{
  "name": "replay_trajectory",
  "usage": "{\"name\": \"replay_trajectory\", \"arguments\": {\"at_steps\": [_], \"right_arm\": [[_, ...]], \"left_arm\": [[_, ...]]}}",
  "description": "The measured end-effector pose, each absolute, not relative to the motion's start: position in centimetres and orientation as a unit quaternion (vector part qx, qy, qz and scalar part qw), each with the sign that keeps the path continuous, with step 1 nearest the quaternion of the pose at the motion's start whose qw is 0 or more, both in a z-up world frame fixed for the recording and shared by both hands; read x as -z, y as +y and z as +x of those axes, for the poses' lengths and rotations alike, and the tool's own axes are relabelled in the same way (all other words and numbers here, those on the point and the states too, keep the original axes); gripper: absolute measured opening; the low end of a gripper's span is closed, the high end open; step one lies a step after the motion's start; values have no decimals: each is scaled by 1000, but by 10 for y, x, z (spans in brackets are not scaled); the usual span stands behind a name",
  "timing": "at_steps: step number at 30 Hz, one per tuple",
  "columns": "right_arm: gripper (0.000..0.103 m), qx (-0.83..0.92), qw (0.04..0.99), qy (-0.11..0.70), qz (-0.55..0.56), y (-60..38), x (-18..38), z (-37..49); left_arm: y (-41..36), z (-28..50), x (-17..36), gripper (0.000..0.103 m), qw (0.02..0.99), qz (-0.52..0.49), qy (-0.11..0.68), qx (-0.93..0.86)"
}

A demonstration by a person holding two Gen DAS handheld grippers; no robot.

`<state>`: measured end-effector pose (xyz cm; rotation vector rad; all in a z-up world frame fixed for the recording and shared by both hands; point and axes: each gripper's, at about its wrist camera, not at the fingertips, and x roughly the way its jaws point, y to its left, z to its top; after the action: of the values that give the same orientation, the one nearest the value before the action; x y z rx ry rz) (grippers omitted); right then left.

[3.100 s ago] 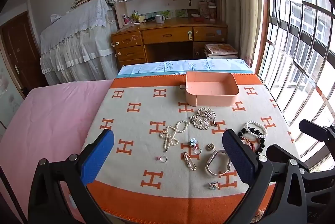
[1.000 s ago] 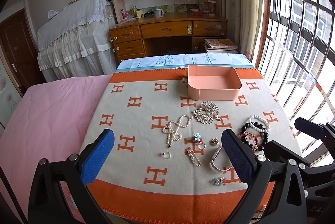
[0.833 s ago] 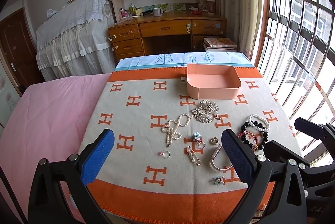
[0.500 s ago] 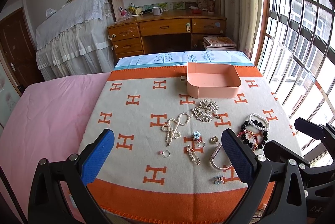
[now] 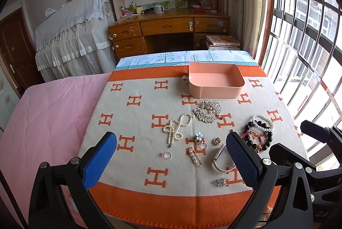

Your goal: Organize jewelry

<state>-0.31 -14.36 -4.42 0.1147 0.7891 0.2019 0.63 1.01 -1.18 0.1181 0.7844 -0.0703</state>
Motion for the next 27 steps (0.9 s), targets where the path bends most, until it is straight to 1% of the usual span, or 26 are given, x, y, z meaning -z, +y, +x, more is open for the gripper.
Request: {"name": "replay_trajectory", "arguments": {"at_steps": [17,27], "right_arm": [[92,-99,916,385,57,-146,45,-2],[92,-101,913,391,62,-140,51,-1]], "left_arm": [[4,5,15,101,917,61,392,39],[4,19,12,102,909,62,409,44]]}}
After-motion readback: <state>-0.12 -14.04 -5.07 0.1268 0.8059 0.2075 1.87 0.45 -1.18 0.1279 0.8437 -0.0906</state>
